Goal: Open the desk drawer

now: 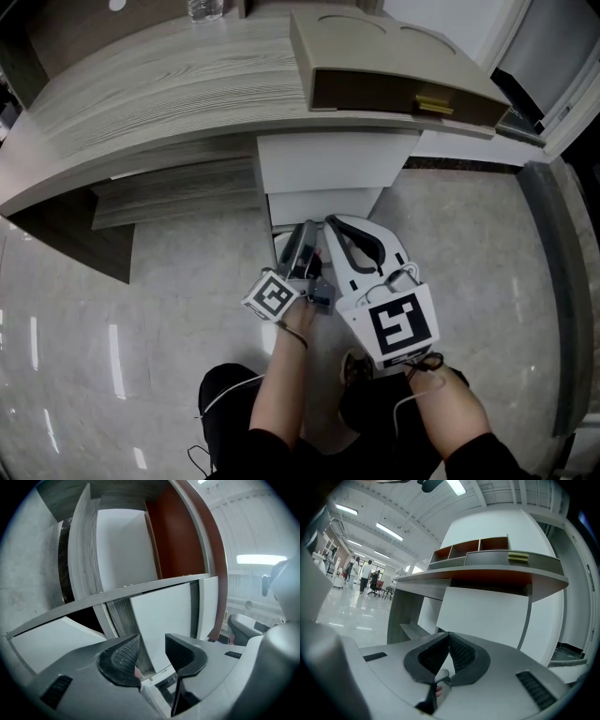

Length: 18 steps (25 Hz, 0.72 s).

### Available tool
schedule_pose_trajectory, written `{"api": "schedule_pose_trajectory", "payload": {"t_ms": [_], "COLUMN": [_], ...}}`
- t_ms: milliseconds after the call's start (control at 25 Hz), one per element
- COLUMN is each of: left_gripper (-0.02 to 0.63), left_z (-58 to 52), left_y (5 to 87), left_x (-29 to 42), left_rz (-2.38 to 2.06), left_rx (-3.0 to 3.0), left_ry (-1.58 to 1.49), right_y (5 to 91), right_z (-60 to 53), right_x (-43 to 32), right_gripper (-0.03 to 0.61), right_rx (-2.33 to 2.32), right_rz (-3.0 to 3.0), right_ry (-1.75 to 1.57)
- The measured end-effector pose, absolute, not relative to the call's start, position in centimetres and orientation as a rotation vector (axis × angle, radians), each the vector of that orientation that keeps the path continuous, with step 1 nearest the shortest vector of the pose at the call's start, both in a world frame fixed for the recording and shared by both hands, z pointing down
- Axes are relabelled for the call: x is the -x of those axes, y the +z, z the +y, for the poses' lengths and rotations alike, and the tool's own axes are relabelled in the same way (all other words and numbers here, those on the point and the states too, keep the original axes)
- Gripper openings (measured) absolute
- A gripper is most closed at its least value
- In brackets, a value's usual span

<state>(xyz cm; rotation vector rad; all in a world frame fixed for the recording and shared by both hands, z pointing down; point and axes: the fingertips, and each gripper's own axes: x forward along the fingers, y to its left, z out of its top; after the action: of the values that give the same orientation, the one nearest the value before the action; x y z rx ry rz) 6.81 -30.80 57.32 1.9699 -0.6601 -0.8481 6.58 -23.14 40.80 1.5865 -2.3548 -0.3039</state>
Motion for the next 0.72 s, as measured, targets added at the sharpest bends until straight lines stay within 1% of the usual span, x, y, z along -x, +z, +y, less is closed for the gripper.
{"api": "schedule_pose_trajectory", "payload": {"t_ms": [240, 400, 720], "left_gripper": [0.181, 0.181, 0.149], "left_z": [-31.3, -31.5, -31.8], "left_y": [57.8, 58.2, 58.8], "left_x": [-7.1, -7.0, -6.7], "left_rz": [-0.664, -0.672, -0.685], "left_rx": [-1.944, -1.934, -1.912], "left_ry": [-0.835, -0.839, -0.840], "right_y": [40.8, 40.8, 42.7], "right_z": [-23.0, -23.2, -23.3], "right_x": [-6.9, -6.8, -7.6], "right_gripper": [0.006, 0.006, 0.006], "right_rx": [-1.584, -1.583, -1.580], "right_rz": [-2.350, -2.350, -2.309], "right_ry": [-0.304, -0.299, -0.230]}}
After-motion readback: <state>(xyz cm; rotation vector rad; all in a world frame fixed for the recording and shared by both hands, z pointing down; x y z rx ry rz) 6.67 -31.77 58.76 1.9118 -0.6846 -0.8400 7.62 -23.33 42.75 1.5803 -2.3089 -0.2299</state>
